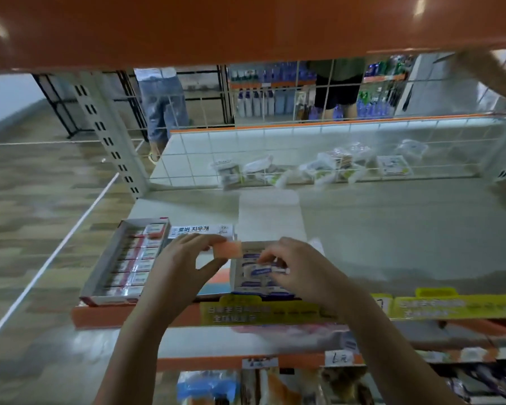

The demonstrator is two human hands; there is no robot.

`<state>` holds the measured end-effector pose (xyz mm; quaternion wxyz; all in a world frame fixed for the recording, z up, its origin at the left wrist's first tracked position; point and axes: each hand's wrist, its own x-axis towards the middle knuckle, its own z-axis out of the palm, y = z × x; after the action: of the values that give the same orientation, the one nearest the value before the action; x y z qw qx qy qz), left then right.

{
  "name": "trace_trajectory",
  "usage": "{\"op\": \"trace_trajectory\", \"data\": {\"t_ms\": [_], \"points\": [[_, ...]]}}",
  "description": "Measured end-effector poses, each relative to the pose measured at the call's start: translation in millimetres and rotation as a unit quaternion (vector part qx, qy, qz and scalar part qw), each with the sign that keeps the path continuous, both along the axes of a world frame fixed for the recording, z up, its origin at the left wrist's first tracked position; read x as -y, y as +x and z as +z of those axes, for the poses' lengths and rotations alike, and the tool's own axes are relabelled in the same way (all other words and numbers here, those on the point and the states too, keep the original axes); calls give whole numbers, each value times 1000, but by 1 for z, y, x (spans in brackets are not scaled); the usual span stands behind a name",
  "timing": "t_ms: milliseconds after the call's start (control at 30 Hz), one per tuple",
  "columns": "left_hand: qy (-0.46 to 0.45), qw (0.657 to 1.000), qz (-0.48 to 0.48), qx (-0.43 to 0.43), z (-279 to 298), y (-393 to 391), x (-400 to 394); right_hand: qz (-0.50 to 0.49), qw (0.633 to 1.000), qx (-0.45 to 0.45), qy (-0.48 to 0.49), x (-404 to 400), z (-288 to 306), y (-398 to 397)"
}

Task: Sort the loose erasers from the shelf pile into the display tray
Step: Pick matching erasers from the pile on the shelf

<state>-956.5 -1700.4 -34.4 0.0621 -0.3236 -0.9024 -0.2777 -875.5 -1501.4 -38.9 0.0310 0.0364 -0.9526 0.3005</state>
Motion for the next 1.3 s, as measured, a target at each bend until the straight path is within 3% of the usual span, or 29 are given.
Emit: {"op": "trace_trajectory", "data": {"t_ms": [567, 867, 1300], "points": [[-23, 998, -49, 34, -27, -38, 35, 12, 991, 137, -6, 17, -13, -1], [-32, 997, -47, 44, -27, -43, 29, -8, 993, 114, -25, 23, -14, -3], [-176, 982, -43, 58, -22, -46, 41, -55, 990, 124, -35, 32, 3, -29]]}}
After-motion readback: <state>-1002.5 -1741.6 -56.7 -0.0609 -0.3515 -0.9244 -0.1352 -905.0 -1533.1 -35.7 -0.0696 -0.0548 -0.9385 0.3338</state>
